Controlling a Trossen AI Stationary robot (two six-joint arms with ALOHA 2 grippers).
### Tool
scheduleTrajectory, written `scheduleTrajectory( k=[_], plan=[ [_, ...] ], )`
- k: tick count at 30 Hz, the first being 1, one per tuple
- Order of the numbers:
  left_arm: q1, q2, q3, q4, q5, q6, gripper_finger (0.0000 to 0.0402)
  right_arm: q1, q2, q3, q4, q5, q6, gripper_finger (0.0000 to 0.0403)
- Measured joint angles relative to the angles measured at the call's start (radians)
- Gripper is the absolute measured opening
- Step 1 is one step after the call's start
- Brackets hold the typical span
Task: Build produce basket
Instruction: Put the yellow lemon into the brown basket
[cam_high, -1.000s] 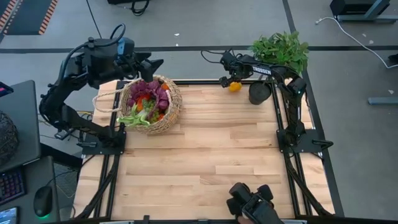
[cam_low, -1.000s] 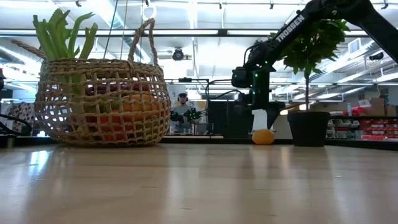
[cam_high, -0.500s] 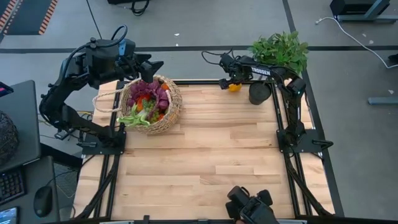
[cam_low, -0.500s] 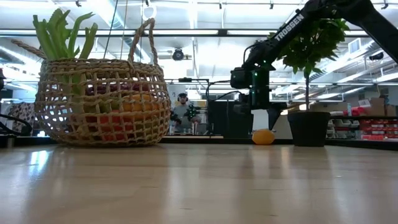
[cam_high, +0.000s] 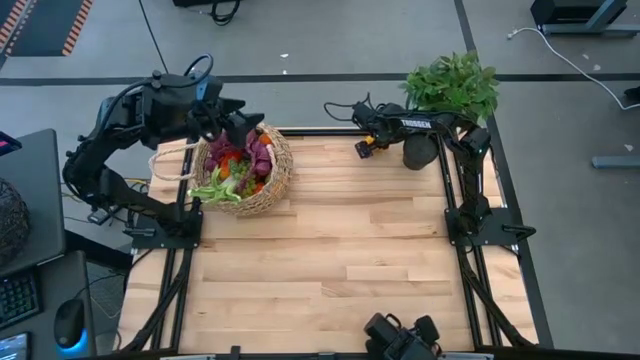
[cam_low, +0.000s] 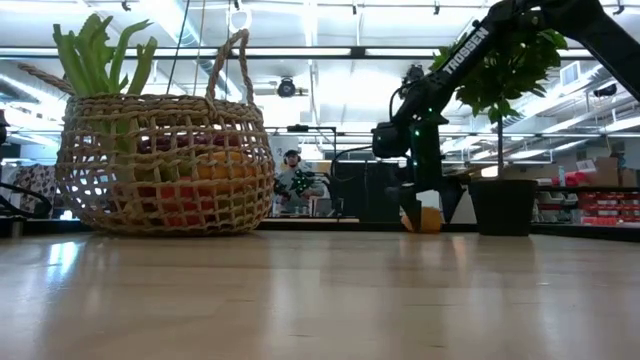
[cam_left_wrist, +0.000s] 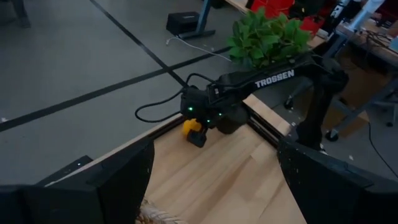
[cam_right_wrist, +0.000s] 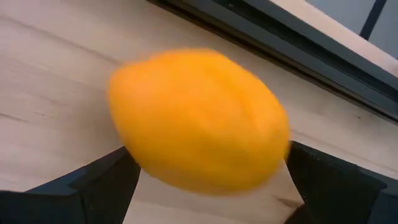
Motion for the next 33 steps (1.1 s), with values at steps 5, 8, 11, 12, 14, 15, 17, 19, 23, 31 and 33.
scheduleTrajectory(
  k=[5,8,11,12,14,15,17,19,23,31,33],
  plan=[
    [-0.008,0.000,0.000,0.000,0.000,-0.003,0.0346,0.013,0.004,0.022,0.035,0.000,-0.039,0.0396],
    [-0.008,0.000,0.000,0.000,0.000,-0.024,0.0346,0.020,0.004,0.032,0.050,-0.001,-0.062,0.0396],
    [-0.009,0.000,0.000,0.000,-0.001,-0.025,0.0346,0.022,0.004,0.031,0.047,-0.009,-0.057,0.0395],
    [-0.009,0.000,0.000,0.000,0.000,-0.027,0.0346,0.022,0.004,0.031,0.048,-0.023,-0.055,0.0394],
    [-0.009,0.000,0.000,0.000,0.000,-0.031,0.0346,0.022,0.004,0.031,0.044,-0.051,-0.055,0.0390],
    [-0.013,0.000,0.000,0.000,0.000,-0.032,0.0346,0.022,0.004,0.031,0.040,-0.066,-0.055,0.0387],
    [-0.015,0.000,0.000,0.000,0.000,-0.032,0.0346,0.022,0.004,0.031,0.024,-0.084,-0.055,0.0380],
    [-0.015,0.000,0.000,0.000,0.000,-0.032,0.0346,0.022,0.004,0.031,-0.004,-0.090,-0.055,0.0371],
    [-0.019,0.000,0.000,0.000,0.000,-0.032,0.0346,0.022,0.004,0.031,-0.054,-0.090,-0.076,0.0352],
    [-0.020,0.000,0.000,0.000,0.000,-0.033,0.0346,0.028,0.004,0.032,-0.066,-0.113,-0.108,0.0317],
    [-0.020,0.000,0.000,0.000,-0.001,-0.033,0.0346,0.038,0.004,0.032,-0.066,-0.116,-0.116,0.0299]
  ],
)
